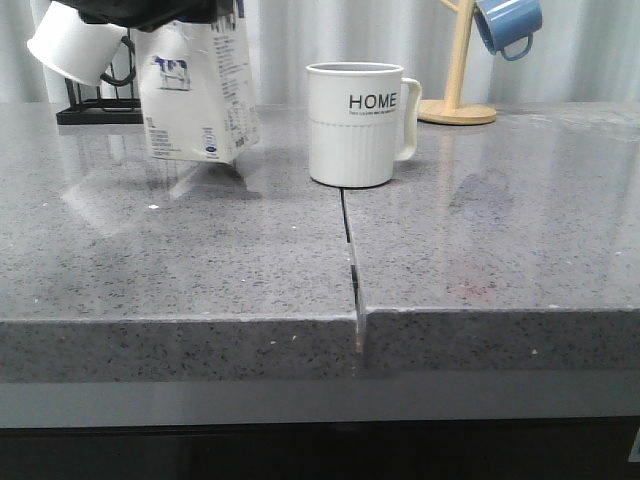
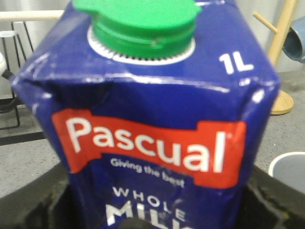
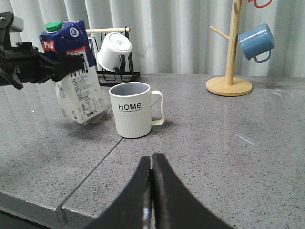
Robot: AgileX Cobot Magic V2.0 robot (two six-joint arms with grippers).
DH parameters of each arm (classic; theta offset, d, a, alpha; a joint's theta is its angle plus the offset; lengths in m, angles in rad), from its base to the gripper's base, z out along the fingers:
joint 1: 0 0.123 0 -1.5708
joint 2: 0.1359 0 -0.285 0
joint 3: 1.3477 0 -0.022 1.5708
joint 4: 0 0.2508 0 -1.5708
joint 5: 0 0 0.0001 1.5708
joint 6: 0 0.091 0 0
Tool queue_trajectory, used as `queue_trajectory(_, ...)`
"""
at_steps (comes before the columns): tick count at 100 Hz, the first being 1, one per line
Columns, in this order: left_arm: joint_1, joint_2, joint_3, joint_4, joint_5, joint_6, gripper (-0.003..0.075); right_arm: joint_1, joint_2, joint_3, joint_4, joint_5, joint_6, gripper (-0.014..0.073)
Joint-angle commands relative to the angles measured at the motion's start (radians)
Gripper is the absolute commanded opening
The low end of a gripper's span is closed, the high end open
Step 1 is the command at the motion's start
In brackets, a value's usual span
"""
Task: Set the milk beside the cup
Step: 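Lower the milk carton beside the HOME mug and open the left gripper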
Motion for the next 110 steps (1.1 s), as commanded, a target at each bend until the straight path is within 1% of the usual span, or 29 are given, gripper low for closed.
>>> queue_trajectory(1, -0.018, -0.017, -0.053, 0.003, -0.09, 0.014, 0.0114, -0.002, -0.012, -0.022, -0.005, -0.079, -0.001, -0.0069)
queue_trajectory(18, -0.032, 0.017, -0.091, 0.003, -0.09, 0.014, 0.0114, -0.002, -0.012, -0.022, -0.005, -0.079, -0.001, -0.0069)
queue_trajectory(47, -0.047, 0.051, -0.101, 0.003, -0.093, 0.014, 0.0115, -0.002, -0.012, -0.022, -0.005, -0.079, -0.001, -0.0069)
queue_trajectory(58, -0.047, 0.052, -0.101, 0.003, -0.093, 0.014, 0.0134, -0.002, -0.012, -0.022, -0.005, -0.079, -0.001, -0.0069)
queue_trajectory(63, -0.047, 0.052, -0.101, 0.005, -0.093, 0.014, 0.0183, -0.002, -0.012, -0.022, -0.005, -0.079, -0.001, -0.0069)
queue_trajectory(68, -0.047, 0.052, -0.101, 0.005, -0.091, 0.014, 0.0265, -0.002, -0.012, -0.022, -0.005, -0.079, -0.001, -0.0069)
queue_trajectory(72, -0.047, 0.052, -0.101, 0.005, -0.083, 0.014, 0.0356, -0.002, -0.012, -0.022, -0.005, -0.079, -0.001, -0.0069)
queue_trajectory(73, -0.047, 0.052, -0.101, 0.005, -0.084, 0.014, 0.0389, -0.002, -0.012, -0.022, -0.005, -0.079, -0.001, -0.0069)
queue_trajectory(75, -0.047, 0.052, -0.101, 0.005, -0.078, 0.014, 0.0423, -0.002, -0.012, -0.022, -0.005, -0.079, -0.001, -0.0069)
queue_trajectory(76, -0.047, 0.052, -0.101, 0.005, -0.075, 0.014, 0.0456, -0.002, -0.012, -0.022, -0.005, -0.079, -0.001, -0.0069)
queue_trajectory(80, -0.047, 0.052, -0.101, 0.003, -0.073, 0.014, 0.0552, -0.002, -0.012, -0.022, -0.005, -0.079, -0.001, -0.0069)
queue_trajectory(87, -0.047, 0.052, -0.101, 0.0, -0.071, 0.014, 0.0668, -0.002, -0.012, -0.022, -0.005, -0.079, -0.001, -0.0069)
queue_trajectory(92, -0.047, 0.052, -0.101, 0.0, -0.071, 0.014, 0.07, -0.002, -0.012, -0.022, -0.005, -0.079, -0.001, -0.0069)
queue_trajectory(110, -0.047, 0.046, -0.101, 0.0, -0.069, 0.014, 0.0664, -0.002, -0.012, -0.022, -0.005, -0.079, -0.001, -0.0069)
